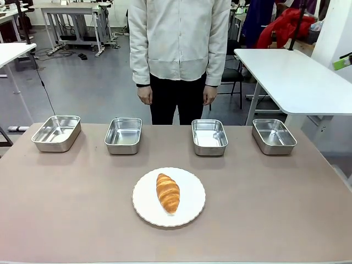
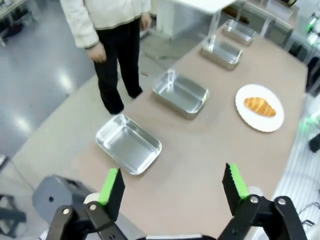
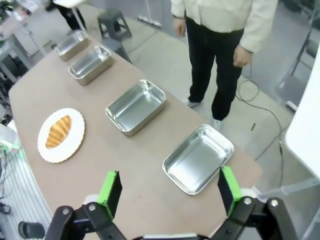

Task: Place the bread in the container.
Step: Place the Butter Roll into the Airtight Container indicated by the human.

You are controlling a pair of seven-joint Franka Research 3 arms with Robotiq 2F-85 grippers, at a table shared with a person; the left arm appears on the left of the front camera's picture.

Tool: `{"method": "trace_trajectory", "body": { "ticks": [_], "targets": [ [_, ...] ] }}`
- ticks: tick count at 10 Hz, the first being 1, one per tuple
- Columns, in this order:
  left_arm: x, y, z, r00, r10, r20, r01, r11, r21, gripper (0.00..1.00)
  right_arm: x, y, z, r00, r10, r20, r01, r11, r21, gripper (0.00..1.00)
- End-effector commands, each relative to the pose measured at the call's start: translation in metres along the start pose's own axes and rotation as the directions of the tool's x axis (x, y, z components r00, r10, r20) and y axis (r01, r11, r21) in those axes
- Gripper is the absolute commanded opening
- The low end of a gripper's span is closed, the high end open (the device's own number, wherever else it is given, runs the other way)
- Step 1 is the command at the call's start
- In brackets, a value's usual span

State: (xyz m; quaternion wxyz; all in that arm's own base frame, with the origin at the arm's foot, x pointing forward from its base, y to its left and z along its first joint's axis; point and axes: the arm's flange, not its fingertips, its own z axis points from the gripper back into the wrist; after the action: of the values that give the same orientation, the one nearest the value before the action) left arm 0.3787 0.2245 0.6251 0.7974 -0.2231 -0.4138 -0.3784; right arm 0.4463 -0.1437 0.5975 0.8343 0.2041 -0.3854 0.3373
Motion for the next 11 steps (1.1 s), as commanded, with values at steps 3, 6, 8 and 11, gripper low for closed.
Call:
{"method": "trace_trajectory", "body": {
  "ticks": [3,6,8,11],
  "targets": [
    [-0.019,0.033,0.023,0.988,-0.034,0.15,0.042,0.998,-0.049,1.0,-0.013,-0.048,0.008,0.997,-0.013,0.073,0.009,0.998,0.063,1.0],
    [-0.026,0.038,0.036,0.978,-0.001,0.208,0.008,0.999,-0.031,1.0,-0.023,-0.056,0.014,0.996,-0.022,0.081,0.019,0.999,0.034,1.0],
    [-0.023,0.036,0.029,0.981,0.003,0.195,0.005,0.999,-0.038,1.0,-0.024,-0.056,0.014,0.995,-0.034,0.091,0.031,0.999,0.036,1.0],
    [-0.025,0.037,0.029,0.983,0.011,0.182,-0.005,0.999,-0.031,1.0,-0.027,-0.056,0.016,0.997,-0.049,0.059,0.048,0.999,0.026,1.0]
  ]
}}
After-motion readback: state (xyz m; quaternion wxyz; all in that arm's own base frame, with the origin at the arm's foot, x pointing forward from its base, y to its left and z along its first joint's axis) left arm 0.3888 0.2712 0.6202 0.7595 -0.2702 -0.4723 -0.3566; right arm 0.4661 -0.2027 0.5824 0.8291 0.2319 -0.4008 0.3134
